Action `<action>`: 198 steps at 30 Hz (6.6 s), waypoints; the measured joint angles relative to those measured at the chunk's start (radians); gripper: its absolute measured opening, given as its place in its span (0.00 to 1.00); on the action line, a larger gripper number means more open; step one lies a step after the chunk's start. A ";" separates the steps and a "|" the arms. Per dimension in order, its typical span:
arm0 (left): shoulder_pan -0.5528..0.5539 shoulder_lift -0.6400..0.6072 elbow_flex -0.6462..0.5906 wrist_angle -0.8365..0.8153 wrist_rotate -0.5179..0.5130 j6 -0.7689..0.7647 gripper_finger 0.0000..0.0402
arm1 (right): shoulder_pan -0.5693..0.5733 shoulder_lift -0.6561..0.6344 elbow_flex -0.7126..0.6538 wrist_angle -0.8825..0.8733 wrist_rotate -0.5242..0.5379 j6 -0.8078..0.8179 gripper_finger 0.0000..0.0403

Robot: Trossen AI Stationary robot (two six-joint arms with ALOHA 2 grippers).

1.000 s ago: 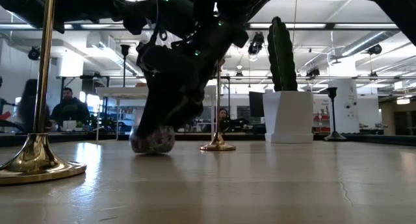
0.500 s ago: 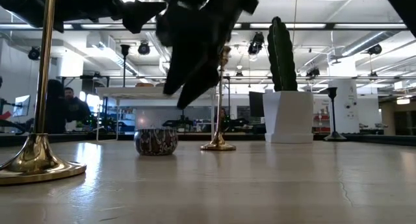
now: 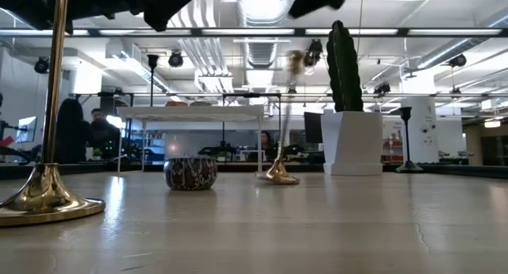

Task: Pick & Place candle stick holders
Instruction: Put the red scented candle bottle on the shelf

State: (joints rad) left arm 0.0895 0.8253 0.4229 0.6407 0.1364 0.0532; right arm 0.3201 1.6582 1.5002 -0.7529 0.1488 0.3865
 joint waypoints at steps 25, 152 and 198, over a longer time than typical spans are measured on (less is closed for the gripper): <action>0.000 -0.012 0.003 -0.022 -0.032 -0.004 0.95 | 0.188 -0.975 -0.921 0.126 0.355 0.387 0.32; -0.189 0.926 0.661 -1.148 -0.029 0.239 0.95 | 0.188 -1.308 -1.241 0.264 0.713 -0.073 0.02; -0.165 0.965 0.868 -1.527 -0.019 0.077 0.75 | 0.188 -1.308 -1.241 0.264 0.713 -0.073 0.02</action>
State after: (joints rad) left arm -0.0755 1.7901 1.2908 -0.8865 0.1173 0.1305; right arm 0.5081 0.3504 0.2596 -0.4892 0.8616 0.3134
